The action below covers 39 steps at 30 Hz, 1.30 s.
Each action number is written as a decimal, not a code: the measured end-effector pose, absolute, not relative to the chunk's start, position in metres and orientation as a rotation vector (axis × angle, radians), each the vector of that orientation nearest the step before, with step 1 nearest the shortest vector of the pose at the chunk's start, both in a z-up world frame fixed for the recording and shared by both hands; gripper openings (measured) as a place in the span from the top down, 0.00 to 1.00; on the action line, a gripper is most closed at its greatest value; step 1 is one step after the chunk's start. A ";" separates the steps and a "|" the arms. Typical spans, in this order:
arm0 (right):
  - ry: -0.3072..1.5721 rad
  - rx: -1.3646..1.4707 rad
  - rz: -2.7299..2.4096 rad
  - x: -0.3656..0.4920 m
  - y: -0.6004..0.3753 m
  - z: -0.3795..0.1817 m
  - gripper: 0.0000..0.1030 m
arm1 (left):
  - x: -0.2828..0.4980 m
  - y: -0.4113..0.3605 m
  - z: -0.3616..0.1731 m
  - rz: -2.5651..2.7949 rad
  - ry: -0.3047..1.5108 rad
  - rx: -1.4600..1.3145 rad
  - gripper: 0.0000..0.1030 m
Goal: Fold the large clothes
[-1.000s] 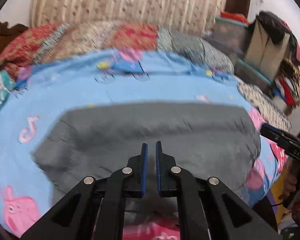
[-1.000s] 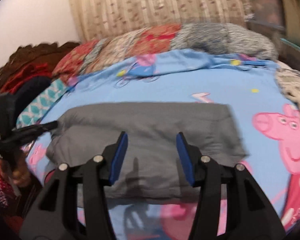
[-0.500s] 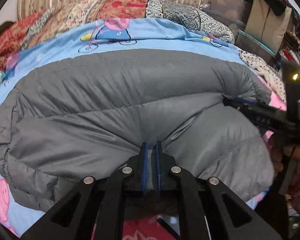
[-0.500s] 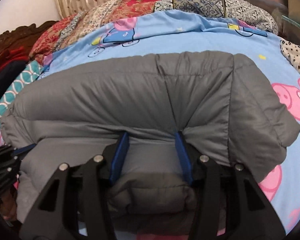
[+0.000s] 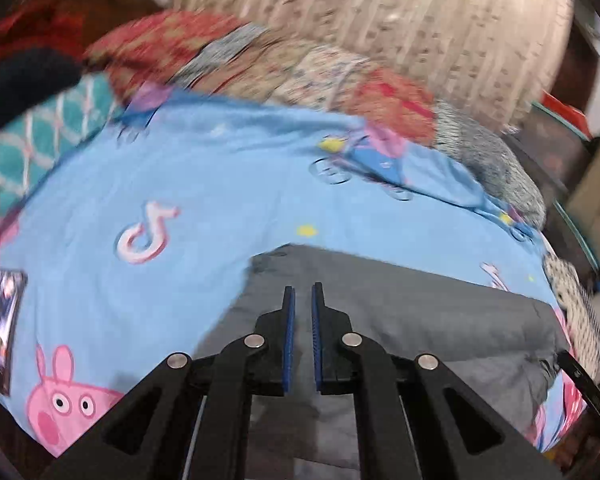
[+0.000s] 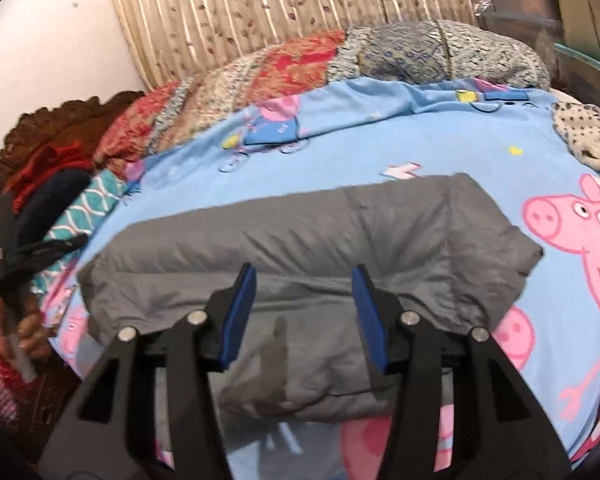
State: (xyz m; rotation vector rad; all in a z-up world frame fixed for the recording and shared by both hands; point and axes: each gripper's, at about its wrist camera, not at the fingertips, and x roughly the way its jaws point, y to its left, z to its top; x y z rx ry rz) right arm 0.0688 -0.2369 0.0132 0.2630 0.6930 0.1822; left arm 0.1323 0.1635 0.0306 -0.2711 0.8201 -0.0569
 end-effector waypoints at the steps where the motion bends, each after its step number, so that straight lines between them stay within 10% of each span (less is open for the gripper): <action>1: 0.697 0.272 0.196 0.070 -0.234 0.014 0.54 | 0.135 0.169 0.017 -0.043 0.861 -0.272 0.81; 11: 0.886 0.220 0.195 0.095 -0.197 -0.044 0.54 | 0.101 0.141 -0.053 -0.101 0.963 -0.225 0.81; 26: 0.812 0.328 0.219 0.064 -0.222 -0.010 0.54 | 0.071 0.167 0.005 -0.172 0.923 -0.330 0.80; 39: 0.791 0.549 0.186 0.022 -0.275 0.000 0.53 | 0.036 0.169 -0.014 -0.236 1.046 -0.421 0.59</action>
